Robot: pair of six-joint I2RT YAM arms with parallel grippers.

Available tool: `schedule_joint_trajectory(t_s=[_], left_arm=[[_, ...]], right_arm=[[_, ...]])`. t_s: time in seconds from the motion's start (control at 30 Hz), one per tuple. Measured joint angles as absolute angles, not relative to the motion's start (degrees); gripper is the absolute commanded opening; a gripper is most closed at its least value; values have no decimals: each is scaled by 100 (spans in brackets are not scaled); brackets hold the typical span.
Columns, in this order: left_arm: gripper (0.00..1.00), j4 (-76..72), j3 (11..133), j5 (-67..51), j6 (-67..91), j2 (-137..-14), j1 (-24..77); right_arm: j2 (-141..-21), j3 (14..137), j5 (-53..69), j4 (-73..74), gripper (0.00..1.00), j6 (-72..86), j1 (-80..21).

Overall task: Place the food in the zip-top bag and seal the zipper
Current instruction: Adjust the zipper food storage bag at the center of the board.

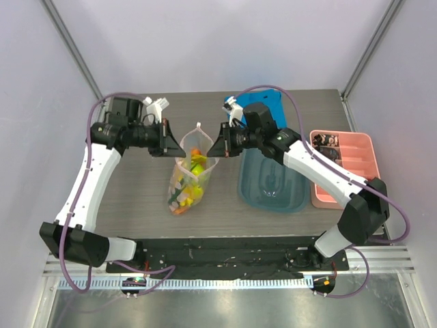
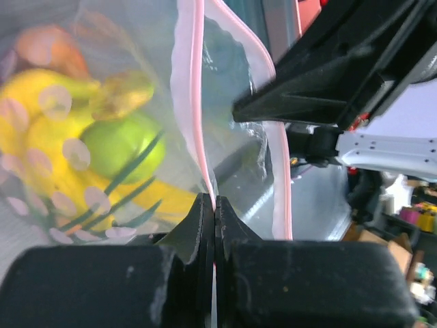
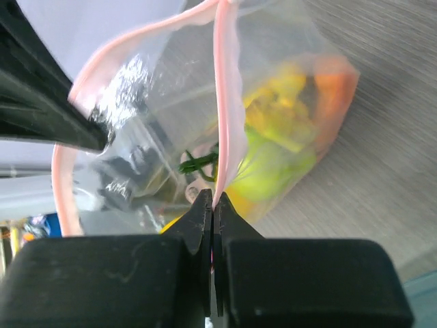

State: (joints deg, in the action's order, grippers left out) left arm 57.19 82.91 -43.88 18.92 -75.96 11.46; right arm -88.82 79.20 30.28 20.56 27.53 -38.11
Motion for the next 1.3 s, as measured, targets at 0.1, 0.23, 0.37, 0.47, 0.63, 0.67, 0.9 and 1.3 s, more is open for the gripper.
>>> schedule_joint_trajectory(t_s=[0.1, 0.23, 0.37, 0.47, 0.63, 0.67, 0.9, 1.3], left_arm=[[0, 5953, 9131, -4171, 1597, -7931, 1280], [4, 6064, 9432, -4143, 1297, -8191, 1575], [14, 6147, 9327, -4233, 1140, -8311, 1789], [25, 6180, 9295, -4445, 1024, -8309, 1852], [53, 6263, 9207, -4831, 784, -8259, 1868], [55, 6289, 9192, -4877, 742, -8243, 1868], [75, 6543, 9190, -4930, 447, -8211, 1935], [72, 6757, 9629, -3146, -292, -8068, 3013]], right_arm=[[-8482, 7599, 2799, 1625, 1, 3312, -4010], [-8001, 7199, 2335, 1074, 1, 3839, -4401], [-7957, 6945, 1887, 777, 1, 4318, -4532], [-8058, 6941, 1439, 777, 1, 4539, -4560], [-8099, 6941, 921, 779, 1, 4696, -4567], [-8099, 6941, 840, 777, 1, 4720, -4567], [-8101, 6947, 489, 775, 1, 4825, -4593], [-8156, 7026, 305, 768, 1, 4838, -4687]])
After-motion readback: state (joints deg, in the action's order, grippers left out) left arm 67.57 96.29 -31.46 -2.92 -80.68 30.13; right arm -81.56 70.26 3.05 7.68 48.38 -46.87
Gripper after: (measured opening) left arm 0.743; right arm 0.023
